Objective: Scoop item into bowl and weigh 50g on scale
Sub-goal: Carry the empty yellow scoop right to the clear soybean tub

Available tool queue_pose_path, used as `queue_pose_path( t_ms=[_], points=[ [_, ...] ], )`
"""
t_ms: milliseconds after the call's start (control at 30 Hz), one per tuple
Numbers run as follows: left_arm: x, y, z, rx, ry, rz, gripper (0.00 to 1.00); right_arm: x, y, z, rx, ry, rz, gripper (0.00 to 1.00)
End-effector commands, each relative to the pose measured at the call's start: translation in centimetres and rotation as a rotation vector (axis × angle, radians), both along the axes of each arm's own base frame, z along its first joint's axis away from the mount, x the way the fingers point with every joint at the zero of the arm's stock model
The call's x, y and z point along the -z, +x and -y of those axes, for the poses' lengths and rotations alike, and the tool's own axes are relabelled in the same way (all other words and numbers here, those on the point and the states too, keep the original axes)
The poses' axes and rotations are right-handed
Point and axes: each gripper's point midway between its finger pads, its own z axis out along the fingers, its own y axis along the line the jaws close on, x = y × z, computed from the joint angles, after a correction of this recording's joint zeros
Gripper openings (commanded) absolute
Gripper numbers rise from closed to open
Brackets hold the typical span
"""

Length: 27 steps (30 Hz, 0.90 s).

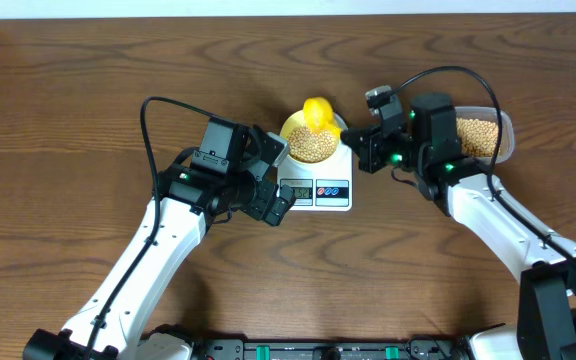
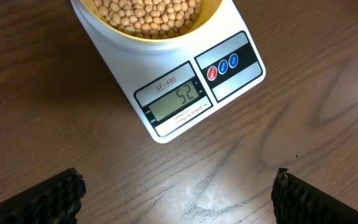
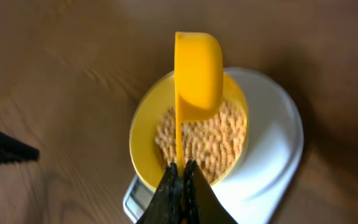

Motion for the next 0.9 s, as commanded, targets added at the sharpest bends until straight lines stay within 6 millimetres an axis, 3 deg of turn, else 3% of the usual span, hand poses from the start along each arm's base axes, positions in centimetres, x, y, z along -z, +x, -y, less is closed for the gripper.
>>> queue_pose_path(
  t_ms=[0, 233, 400, 533, 700, 867],
  points=[
    [0.4, -0.1, -0.1, 0.01, 0.012, -0.002, 0.98, -1.2, 1.0, 0.6, 0.036, 0.064, -0.001, 0.01],
    [0.4, -0.1, -0.1, 0.01, 0.012, -0.002, 0.98, -2.5, 2.4, 2.3, 0.078, 0.11, 0.036, 0.01],
    [0.4, -0.1, -0.1, 0.01, 0.012, -0.002, 0.98, -3.0, 1.8, 1.8, -0.002, 0.113, 0.077, 0.01],
    [0.4, -0.1, -0.1, 0.01, 0.013, -0.002, 0.98, -4.3, 2.5, 2.2, 0.009, 0.131, 0.134, 0.01],
    [0.4, -0.1, -0.1, 0.01, 0.012, -0.002, 0.98, -7.9, 4.5, 5.4, 0.12, 0.222, 0.2, 0.01],
    [0.4, -0.1, -0.1, 0.01, 0.012, -0.002, 0.98, -8.8, 5.7, 9.8, 0.254, 0.279, 0.162, 0.01]
  ],
)
